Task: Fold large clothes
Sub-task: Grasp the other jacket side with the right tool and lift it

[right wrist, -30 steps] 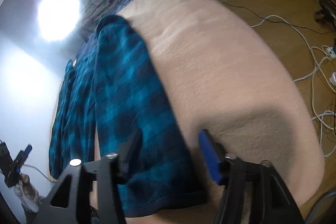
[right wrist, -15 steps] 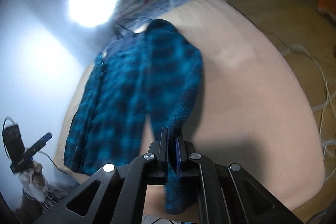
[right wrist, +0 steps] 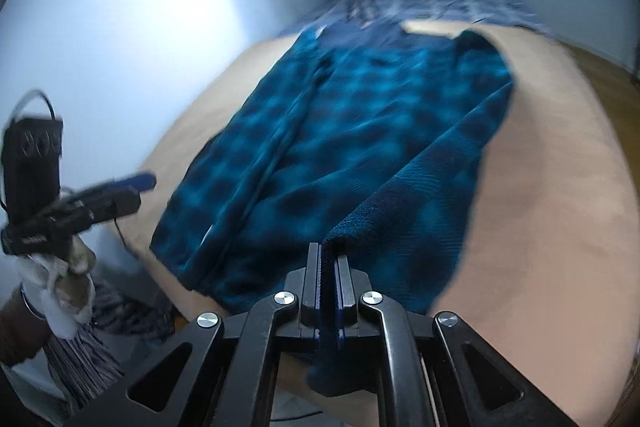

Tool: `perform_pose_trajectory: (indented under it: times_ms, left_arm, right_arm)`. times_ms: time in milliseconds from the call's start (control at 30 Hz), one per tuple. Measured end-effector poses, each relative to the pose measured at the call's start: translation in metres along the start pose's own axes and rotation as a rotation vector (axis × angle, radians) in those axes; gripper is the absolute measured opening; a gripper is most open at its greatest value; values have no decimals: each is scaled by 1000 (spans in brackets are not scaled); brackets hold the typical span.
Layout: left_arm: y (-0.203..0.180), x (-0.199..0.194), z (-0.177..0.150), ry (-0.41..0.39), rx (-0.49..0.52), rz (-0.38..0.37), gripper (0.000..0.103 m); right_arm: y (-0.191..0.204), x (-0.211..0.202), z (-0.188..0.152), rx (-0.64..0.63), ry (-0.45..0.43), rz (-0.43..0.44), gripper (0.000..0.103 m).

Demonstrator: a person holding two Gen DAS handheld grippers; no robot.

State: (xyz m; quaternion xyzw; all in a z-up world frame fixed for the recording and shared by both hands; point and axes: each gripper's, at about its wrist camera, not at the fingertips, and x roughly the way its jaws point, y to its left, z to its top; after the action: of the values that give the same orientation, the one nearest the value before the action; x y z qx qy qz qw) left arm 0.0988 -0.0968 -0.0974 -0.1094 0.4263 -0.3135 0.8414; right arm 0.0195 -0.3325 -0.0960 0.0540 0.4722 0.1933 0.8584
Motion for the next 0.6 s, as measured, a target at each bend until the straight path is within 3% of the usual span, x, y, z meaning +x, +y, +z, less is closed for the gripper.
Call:
perform_pose_trajectory:
  times_ms: [100, 200, 233, 267, 300, 333, 367, 433, 600]
  left_arm:
    - [6, 3, -3, 9, -46, -19, 65]
    - [10, 7, -8, 23, -75, -33, 65]
    - [10, 9, -10, 31, -80, -42, 65]
    - [10, 11, -11, 38, -83, -48, 65]
    - [10, 15, -13, 48, -90, -57, 65]
    - [10, 19, -14, 60, -102, -70, 65]
    - [10, 23, -15, 71, -115, -82, 65]
    - [10, 34, -17, 99, -145, -112, 65]
    - [4, 56, -15, 149, -192, -159, 65]
  right_arm:
    - [17, 32, 2, -62, 73, 17, 3]
    - [19, 50, 1, -47, 138, 51, 21]
    - [17, 51, 1, -38, 150, 66, 32]
    - [15, 48, 1, -33, 154, 88, 35]
    - [13, 43, 3, -37, 150, 109, 36]
    - [10, 36, 6, -36, 141, 122, 42]
    - [6, 31, 9, -27, 135, 137, 55]
    - [-8, 16, 18, 18, 96, 186, 64]
    - [-43, -4, 39, 120, 28, 248, 64]
